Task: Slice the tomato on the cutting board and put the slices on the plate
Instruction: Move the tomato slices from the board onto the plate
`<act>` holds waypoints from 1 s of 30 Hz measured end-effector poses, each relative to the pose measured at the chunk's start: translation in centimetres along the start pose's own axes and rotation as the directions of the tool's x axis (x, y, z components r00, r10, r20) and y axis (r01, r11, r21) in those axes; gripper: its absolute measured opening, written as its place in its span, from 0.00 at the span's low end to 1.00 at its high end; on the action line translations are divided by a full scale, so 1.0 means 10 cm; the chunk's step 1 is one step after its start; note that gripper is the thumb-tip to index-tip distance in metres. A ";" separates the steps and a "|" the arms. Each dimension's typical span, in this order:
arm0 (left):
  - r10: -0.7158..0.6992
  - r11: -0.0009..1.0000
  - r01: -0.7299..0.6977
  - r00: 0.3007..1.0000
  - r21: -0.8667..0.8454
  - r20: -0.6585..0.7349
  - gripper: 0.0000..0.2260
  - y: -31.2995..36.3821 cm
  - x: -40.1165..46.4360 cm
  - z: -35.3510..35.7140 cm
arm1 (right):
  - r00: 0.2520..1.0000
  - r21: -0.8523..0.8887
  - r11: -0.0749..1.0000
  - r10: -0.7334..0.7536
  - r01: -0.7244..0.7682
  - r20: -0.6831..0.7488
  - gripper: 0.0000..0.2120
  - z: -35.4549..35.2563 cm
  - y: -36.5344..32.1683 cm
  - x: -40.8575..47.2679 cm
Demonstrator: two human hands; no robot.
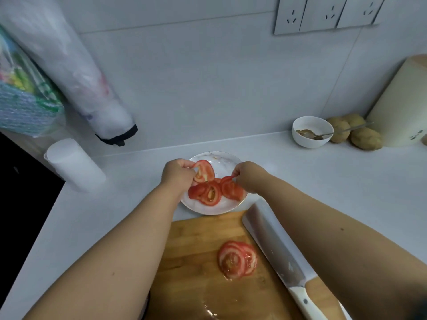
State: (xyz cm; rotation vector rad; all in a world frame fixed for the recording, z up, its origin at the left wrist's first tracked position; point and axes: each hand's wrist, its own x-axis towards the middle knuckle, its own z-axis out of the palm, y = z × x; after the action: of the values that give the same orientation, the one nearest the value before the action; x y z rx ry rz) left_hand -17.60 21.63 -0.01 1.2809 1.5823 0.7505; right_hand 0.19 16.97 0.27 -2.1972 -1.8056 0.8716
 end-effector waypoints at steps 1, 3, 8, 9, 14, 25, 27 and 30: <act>-0.040 0.999 0.040 0.999 -0.030 -0.010 0.08 -0.01 0.07 0.03 | 1.000 -0.027 1.000 -0.012 0.012 0.002 0.12 0.00 -0.01 0.05; -0.112 0.993 0.111 0.994 -0.044 -0.014 0.08 -0.06 0.19 0.12 | 0.999 -0.060 0.997 -0.049 0.047 -0.020 0.11 0.00 -0.02 0.14; 0.065 0.881 -0.042 0.997 0.471 -0.031 0.10 -0.14 0.26 0.21 | 0.993 -0.154 0.981 -0.117 0.117 0.009 0.17 0.08 0.02 0.33; 0.105 0.838 -0.076 0.994 0.540 -0.023 0.12 -0.13 0.24 0.20 | 0.991 -0.145 0.981 -0.129 0.131 0.022 0.18 0.09 0.02 0.34; 0.199 0.803 -0.170 0.980 0.571 0.011 0.13 -0.13 0.16 0.10 | 0.985 -0.067 0.983 -0.172 0.170 -0.024 0.18 0.10 0.04 0.25; 0.093 0.849 -0.322 0.872 0.420 0.480 0.13 -0.44 -0.93 0.02 | 0.979 -0.153 0.970 -0.172 0.187 0.107 0.14 0.11 0.09 -0.80; 0.020 0.800 -0.357 0.819 0.482 0.573 0.20 -0.52 -1.05 0.07 | 0.968 -0.272 0.940 -0.157 0.207 0.197 0.19 0.20 0.11 -0.96; 0.050 0.738 -0.441 0.790 0.510 0.611 0.25 -0.54 -1.16 0.15 | 0.955 -0.375 0.892 -0.163 0.250 0.250 0.25 0.37 0.14 -1.09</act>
State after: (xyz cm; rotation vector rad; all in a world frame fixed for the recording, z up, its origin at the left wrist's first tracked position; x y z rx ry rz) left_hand -18.13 8.90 -2.08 2.0302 1.1819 -0.0832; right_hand -1.63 5.54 0.20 -2.1331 -2.4672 0.7650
